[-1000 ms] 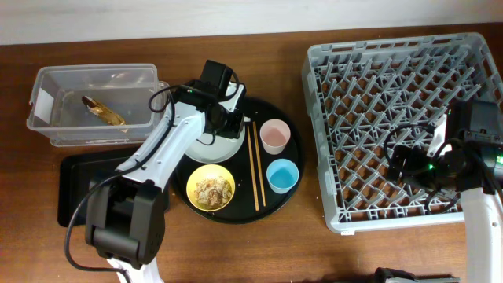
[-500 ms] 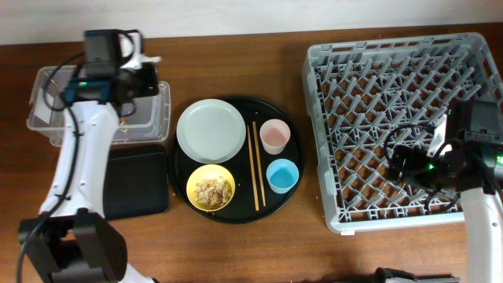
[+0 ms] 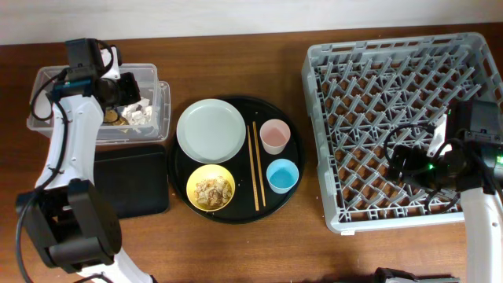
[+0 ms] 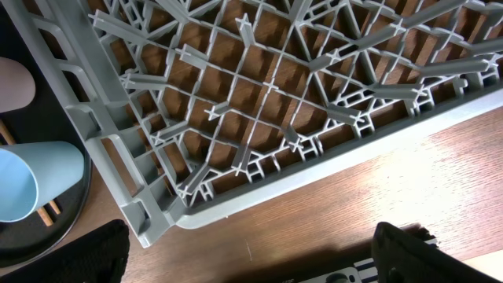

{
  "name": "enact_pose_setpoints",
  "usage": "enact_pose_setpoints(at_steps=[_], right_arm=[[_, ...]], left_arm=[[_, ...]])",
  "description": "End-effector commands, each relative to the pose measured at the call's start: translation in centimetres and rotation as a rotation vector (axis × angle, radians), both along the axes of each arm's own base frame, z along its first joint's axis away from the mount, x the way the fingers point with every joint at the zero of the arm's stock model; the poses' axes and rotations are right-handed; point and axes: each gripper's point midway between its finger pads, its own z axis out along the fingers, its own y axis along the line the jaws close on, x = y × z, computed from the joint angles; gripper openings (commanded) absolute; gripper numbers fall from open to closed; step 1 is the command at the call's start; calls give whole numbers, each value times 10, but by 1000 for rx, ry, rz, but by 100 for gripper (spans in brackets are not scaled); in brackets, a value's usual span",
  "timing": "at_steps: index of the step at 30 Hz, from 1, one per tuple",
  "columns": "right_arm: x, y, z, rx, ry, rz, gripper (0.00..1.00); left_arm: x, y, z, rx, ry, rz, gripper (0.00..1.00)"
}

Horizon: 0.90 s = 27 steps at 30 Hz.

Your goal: Sort waste into correct bins and load items into the dishwasher rack

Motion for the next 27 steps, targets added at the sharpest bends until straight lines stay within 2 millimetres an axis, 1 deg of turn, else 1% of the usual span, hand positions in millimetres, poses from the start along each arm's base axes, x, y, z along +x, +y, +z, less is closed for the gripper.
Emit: enact_pose_setpoints(at_steps=[1,2,3,4,6,7,8,9,10,11,13,14,15,16,17,18,19,20,21,23,24,25,27], right_arm=[[2,-4,6,-18,-18,-4,99],[2,-4,6,-18,-18,-4,99],[2,-4,6,-18,-19,-4,99],[2,-4,6,-18,-18,-4,99],[2,-4,6,-18,-18,-4,99],[1,-4,5,-18,-17,-4,99],[1,-4,5,-18,-17,-4,98],[1,-4,5,-17,-17,-4,99],[1,-4,5,-17,-16,-4,99],[1,-4,5,-17,-16,-4,99],[1,-4,5,-18,-17,-4,98],[1,-4,5,-18,-17,-4,99],[2,-4,6,-18,-18,-4,99],[2,-4,6,-18,-18,-4,99],[2,-4,6,-18,-18,-4,99],[2,-4,6,-18,-18,-4,99],[2,-4,6,-18,-18,-4,99],[2,-4,6,-18,-18,-4,99],[2,-4,6,-18,-18,-4,99],[2,-4,6,-18,-18,-4,99],[1,-4,5,-18,-17,-4,99],[1,-4,5,-17,-17,-4,98],[1,-4,5,-18,-17,-4,99]], left_arm=[[2,-21,-38,-16,87,-52,14],[1,-34,-56,-20,127,-77,14],[0,-44,-65,-21,148,-96,14],[0,-61,-73,-20,164,-132,14],[3,-76,-70,-16,147,-163,14],[7,-80,-67,-14,131,-171,14],[8,-80,-64,-13,124,-170,15],[10,-79,-58,-9,115,-169,19],[13,-72,-49,17,109,-150,20],[15,-58,-28,79,98,-113,22],[14,-56,20,95,47,-103,24],[8,-62,39,73,34,-121,27],[-6,-80,51,12,40,-171,32],[-22,-99,53,-49,82,-222,35],[-40,-111,46,-68,155,-249,36],[-55,-118,39,-70,218,-265,37],[-76,-127,29,-70,309,-286,38],[-94,-137,25,-72,376,-308,40],[-109,-153,23,-64,426,-348,42],[-133,-185,13,-50,492,-412,45],[-144,-196,5,-44,528,-429,45],[-158,-206,-8,-38,576,-437,45],[-187,-232,-46,-29,644,-483,45]])
